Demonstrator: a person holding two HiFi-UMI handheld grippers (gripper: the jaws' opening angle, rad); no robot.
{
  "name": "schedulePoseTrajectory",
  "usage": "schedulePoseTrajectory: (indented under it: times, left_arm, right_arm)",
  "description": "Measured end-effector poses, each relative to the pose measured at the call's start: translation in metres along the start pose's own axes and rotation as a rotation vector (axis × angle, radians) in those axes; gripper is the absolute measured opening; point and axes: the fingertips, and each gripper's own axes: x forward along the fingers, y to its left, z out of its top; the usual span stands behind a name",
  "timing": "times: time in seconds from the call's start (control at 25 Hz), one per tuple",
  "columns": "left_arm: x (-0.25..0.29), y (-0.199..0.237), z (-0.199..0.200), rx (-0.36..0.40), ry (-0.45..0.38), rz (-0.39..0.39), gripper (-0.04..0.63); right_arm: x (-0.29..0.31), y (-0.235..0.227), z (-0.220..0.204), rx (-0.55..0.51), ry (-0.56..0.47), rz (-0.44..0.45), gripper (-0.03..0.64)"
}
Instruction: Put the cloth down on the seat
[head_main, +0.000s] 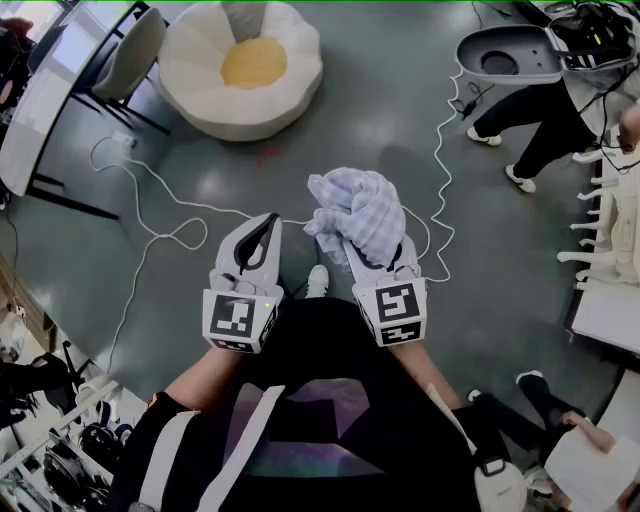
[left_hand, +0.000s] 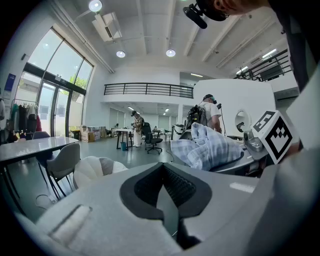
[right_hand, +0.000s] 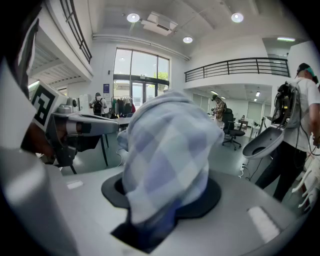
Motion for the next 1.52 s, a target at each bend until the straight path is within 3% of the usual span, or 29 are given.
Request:
schedulePoseTrajectory:
  times: [0.88,1.52]
  left_arm:
    - [0.000,-0.001,0.006,0.009,-0.016,-0.005,0.003]
    - [0.005,-0.029,0.023,0.042,-0.040,-0.025,0.003]
  right_arm:
    - [-0.001,-0.005,-0.004,0.058,-0.001,-0.004,0.209]
    - [-0.024,-0.024,-0.001,0.063,-0.029,-0.031,0.215]
